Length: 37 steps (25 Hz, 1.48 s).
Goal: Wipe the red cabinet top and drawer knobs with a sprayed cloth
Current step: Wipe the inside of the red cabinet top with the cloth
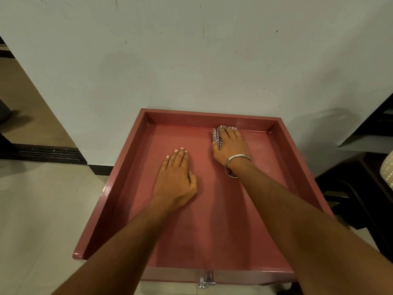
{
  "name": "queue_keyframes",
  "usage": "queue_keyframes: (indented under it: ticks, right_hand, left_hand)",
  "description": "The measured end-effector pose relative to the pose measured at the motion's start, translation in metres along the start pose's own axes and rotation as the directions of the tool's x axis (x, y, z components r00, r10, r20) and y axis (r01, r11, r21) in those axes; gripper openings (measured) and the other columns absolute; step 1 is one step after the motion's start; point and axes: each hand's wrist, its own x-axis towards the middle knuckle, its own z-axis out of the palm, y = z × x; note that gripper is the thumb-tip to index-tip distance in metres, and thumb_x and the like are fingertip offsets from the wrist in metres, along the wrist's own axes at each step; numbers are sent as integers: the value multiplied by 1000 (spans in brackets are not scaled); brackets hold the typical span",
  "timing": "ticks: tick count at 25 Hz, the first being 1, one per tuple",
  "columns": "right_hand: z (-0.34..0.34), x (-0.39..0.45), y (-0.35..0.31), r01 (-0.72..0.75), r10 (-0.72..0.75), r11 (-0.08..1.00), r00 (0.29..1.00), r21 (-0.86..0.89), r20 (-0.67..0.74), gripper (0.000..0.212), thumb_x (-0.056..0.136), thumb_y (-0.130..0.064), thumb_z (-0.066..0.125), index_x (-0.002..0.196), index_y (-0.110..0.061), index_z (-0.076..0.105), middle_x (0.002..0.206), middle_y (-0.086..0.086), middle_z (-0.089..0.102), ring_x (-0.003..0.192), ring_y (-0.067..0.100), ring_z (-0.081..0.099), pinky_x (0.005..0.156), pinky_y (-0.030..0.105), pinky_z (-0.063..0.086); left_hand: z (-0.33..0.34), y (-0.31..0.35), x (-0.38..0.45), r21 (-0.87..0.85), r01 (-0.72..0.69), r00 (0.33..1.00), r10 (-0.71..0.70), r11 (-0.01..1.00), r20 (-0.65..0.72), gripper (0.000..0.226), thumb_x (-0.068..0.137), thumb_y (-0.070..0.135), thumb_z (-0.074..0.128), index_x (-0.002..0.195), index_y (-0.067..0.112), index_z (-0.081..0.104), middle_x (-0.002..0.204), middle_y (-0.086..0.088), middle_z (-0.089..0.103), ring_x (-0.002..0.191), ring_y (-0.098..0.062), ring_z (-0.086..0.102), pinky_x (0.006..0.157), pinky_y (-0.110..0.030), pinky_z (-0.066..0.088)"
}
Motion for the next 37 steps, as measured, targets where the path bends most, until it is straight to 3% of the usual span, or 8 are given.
queue_keyframes:
  ticks: [3,9,15,18,22,28,34,37]
  right_hand:
    - [-8,-3,14,38,-37,999,999,26,-27,60,91,-41,40,147,-21,29,156,2,27,146,24,17,120,42,16]
    - [-9,-1,35,-89,88,996,995,-13,-44,64,88,-41,37,146,-16,30,155,7,28,145,28,19,121,41,13]
    - [-6,-28,20,74,-74,997,997,3,-18,63,88,-42,35,146,-18,30,154,5,30,145,27,21,120,42,18]
    - [-17,-38,53,-3,3,1000,995,0,-99,63,86,-41,35,145,-17,34,152,7,34,143,28,25,119,41,20]
    - [-22,-44,66,-120,119,993,990,-8,-82,63,88,-39,39,146,-14,31,154,8,30,144,29,20,121,40,15]
    - [-25,-76,44,17,-16,1000,999,24,-44,62,88,-39,37,146,-19,31,154,4,30,146,26,19,120,42,16]
    - [-33,-88,80,-117,115,993,988,-14,-104,70,82,-45,29,145,-15,33,152,7,34,143,27,24,120,40,18]
    - [-31,-98,63,-100,97,995,992,-22,-83,72,81,-46,25,146,-16,31,154,6,31,144,26,22,120,41,17]
  left_hand:
    - [0,0,3,-2,-2,1000,2,1000,-2,72,85,35,22,152,8,18,161,-6,15,148,-17,11,122,-33,4]
    - [2,1,6,4,-9,1000,9,1000,5,72,84,35,22,151,7,20,160,-7,17,148,-17,12,122,-34,5]
    - [5,5,9,-3,-12,1000,12,1000,6,72,85,35,22,151,7,20,160,-8,19,148,-18,13,122,-33,5]
    - [4,4,6,-26,-17,1000,17,1000,12,71,86,36,21,151,7,20,160,-7,18,148,-17,13,121,-31,3]
    - [4,7,4,-29,6,1000,-6,1000,5,71,86,35,21,151,6,20,160,-8,18,148,-19,13,121,-33,4]
    - [3,24,-5,-67,25,1000,-26,997,-17,63,93,29,31,150,5,23,159,-10,21,147,-21,16,122,-34,7]
    - [2,34,-18,-75,14,1000,-15,997,-12,61,96,26,35,151,6,21,160,-8,18,148,-19,13,121,-32,5]
    - [4,40,-21,-73,25,1000,-25,997,-6,62,94,29,32,151,5,22,160,-9,18,148,-19,14,121,-32,5]
